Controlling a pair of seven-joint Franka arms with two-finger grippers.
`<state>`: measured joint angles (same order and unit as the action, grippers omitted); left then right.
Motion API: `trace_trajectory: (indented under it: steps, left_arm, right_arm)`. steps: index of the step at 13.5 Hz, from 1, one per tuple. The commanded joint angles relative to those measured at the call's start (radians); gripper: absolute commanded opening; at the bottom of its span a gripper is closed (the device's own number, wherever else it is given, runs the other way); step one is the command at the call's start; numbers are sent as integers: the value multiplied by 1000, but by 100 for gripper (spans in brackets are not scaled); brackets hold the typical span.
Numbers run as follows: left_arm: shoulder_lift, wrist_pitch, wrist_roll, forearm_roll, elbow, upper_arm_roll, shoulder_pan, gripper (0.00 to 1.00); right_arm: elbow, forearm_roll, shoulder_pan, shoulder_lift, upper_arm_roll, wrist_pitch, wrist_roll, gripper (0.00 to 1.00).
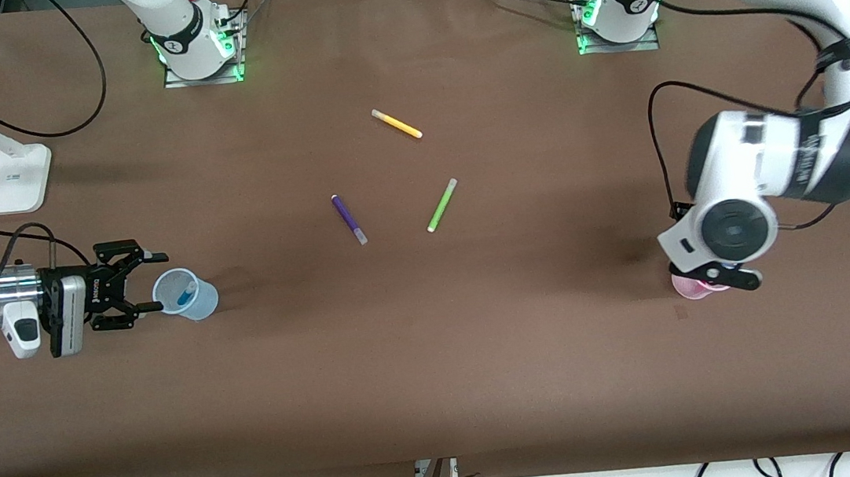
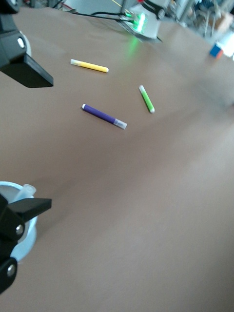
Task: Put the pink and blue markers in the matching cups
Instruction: 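Drop the pink marker into the pink cup while the right gripper drops blue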
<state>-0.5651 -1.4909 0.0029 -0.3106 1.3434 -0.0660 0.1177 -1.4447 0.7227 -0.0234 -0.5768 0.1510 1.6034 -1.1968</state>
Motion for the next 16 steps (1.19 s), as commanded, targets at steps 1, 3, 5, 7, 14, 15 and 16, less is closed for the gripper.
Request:
trace_trajectory:
  steps: [1,3,5,7,14,15,16]
  left_arm:
    - [45,17,-55,116,-61,-6,-30,100]
    - [111,18,-54,151,-96,-8,-47,100]
    - [190,18,-38,168,-102,-8,-93,100]
    - [238,20,-37,221,-104,-18,-180,100]
    - [634,-258,-55,272,422,41,-141,100]
    - [633,-258,-50,272,421,54,-127,100]
    - [628,-258,-47,274,419,55,-125,100]
  right_arm:
    - [118,-151,36,11,-8,-25,295,100]
    - [128,-210,86,15,-1,-36,518,100]
    - [170,-311,129,17,-4,-68,725,100]
    - [185,-327,138,15,-7,-105,906,100]
    - [-38,-621,145,248,-111,-83,1327,100]
    - [-96,-623,142,299,-111,-62,1327,100]
    - [-156,-625,140,355,-111,-30,1317,100]
